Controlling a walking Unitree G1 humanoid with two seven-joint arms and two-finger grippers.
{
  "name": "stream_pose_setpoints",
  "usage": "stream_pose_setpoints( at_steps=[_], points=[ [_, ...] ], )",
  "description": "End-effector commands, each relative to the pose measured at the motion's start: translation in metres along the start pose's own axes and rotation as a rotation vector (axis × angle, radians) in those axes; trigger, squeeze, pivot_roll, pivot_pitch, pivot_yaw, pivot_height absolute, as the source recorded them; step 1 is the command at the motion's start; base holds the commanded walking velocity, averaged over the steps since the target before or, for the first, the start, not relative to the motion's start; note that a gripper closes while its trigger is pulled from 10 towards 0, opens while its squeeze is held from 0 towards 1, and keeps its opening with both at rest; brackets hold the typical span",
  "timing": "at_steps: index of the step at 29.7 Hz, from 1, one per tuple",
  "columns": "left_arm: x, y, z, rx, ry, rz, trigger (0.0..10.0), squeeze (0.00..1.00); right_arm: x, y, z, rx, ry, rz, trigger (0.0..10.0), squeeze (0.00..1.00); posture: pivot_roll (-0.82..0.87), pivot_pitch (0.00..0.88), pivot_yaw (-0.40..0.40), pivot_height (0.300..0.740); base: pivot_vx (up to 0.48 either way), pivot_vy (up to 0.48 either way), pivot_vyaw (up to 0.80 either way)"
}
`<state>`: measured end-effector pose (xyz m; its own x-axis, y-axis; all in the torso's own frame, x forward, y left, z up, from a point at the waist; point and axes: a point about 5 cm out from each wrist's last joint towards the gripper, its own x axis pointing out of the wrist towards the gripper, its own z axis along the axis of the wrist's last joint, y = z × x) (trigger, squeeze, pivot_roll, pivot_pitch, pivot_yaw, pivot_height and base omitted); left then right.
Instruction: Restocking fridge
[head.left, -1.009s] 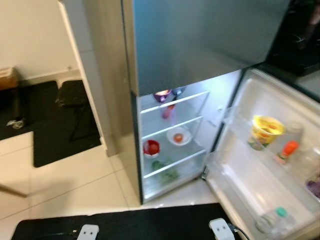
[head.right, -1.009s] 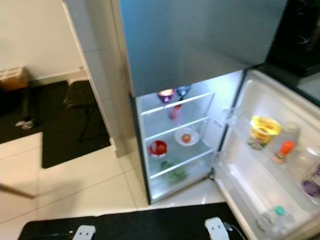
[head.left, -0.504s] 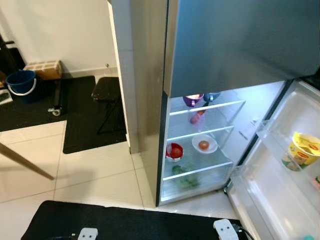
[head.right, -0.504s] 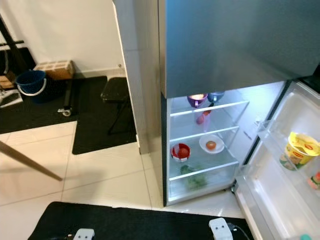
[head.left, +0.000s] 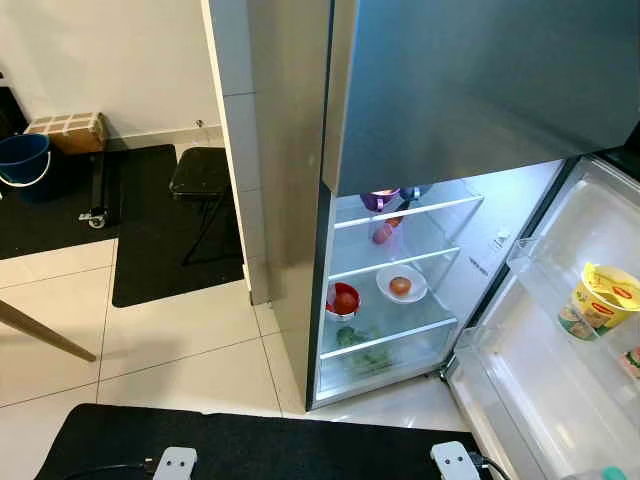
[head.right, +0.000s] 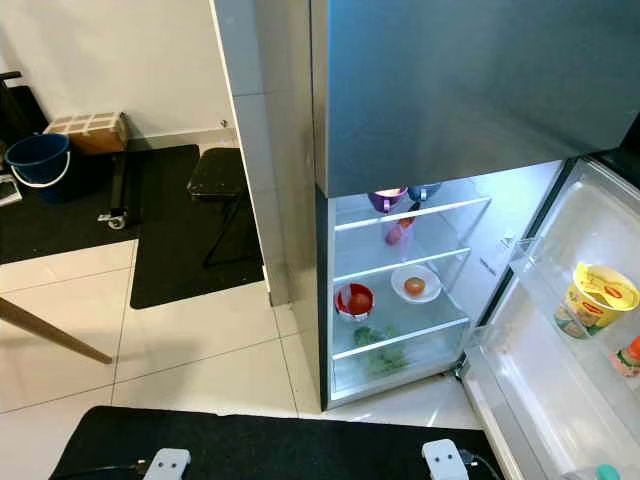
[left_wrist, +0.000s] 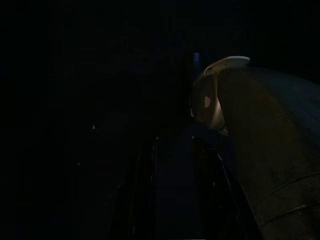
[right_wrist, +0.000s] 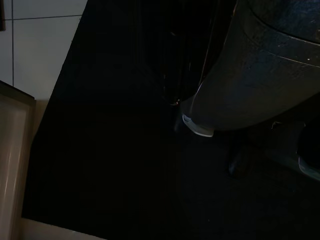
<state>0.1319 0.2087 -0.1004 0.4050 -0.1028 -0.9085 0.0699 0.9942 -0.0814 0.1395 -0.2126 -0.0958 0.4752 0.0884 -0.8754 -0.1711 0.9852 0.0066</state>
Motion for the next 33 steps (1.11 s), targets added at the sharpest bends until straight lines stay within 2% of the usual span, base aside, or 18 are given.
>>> stream_pose_setpoints(
  at_steps=[1,10,14,22,33],
  points=[
    [-0.001,0.0,-0.005,0.002,0.019,-0.001,10.0,0.0,0.0,0.002,-0.003,0.021,0.008,-0.002,10.0,0.0,0.04,0.0,-0.001,0.74,0.0,0.0,0.0],
    [0.0,-0.001,-0.004,0.003,0.017,-0.008,10.0,0.0,0.0,0.002,-0.004,0.025,0.009,-0.001,10.0,0.0,0.04,0.0,-0.004,0.74,0.0,0.0,0.0],
    [0.0,-0.004,-0.004,0.001,0.017,-0.015,10.0,0.0,-0.002,0.001,-0.01,0.027,0.029,-0.003,10.0,0.0,0.04,0.0,-0.009,0.74,0.0,0.0,0.0],
    [0.0,-0.004,-0.009,-0.007,0.027,-0.023,10.0,0.0,-0.004,0.001,-0.02,0.036,0.057,-0.002,10.0,0.0,0.04,0.0,-0.009,0.74,0.256,0.0,0.0],
    [0.0,-0.003,-0.006,-0.005,0.02,-0.025,10.0,0.0,-0.003,0.003,-0.019,0.041,0.054,0.002,10.0,0.0,0.04,0.0,-0.01,0.74,0.267,0.0,0.0]
  ],
)
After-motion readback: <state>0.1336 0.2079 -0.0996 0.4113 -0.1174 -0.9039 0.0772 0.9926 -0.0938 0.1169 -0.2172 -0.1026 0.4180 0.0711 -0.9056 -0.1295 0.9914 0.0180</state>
